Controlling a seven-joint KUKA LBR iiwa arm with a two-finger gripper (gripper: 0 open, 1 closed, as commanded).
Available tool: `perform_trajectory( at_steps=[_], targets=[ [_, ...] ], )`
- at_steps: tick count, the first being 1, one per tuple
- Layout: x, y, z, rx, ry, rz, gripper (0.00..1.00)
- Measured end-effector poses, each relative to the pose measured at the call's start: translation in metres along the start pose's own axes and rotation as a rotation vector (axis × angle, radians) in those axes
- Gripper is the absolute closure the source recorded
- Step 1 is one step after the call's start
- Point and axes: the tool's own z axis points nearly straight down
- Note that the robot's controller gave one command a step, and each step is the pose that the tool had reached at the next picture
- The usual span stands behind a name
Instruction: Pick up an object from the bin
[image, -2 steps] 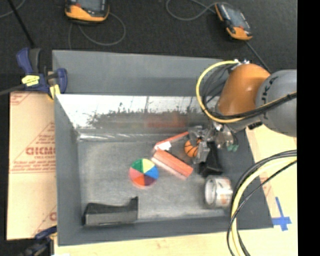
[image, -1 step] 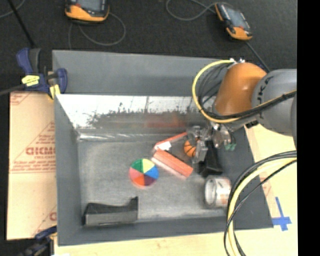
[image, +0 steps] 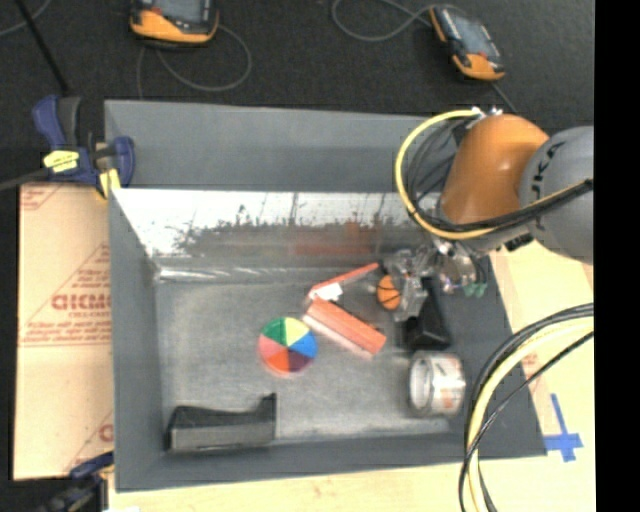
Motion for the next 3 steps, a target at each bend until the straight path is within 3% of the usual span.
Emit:
perform_trajectory(
  at_steps=[1, 2, 3],
  targets=[
    [0.001, 0.0, -0.015, 0.003, -0.001, -0.003, 1.0],
    [-0.001, 0.003, -0.033, 0.011, -0.006, -0.145, 1.0],
    [-0.002, 0.013, -0.083, 0.006, 0.003, -0.198, 1.0]
  ],
)
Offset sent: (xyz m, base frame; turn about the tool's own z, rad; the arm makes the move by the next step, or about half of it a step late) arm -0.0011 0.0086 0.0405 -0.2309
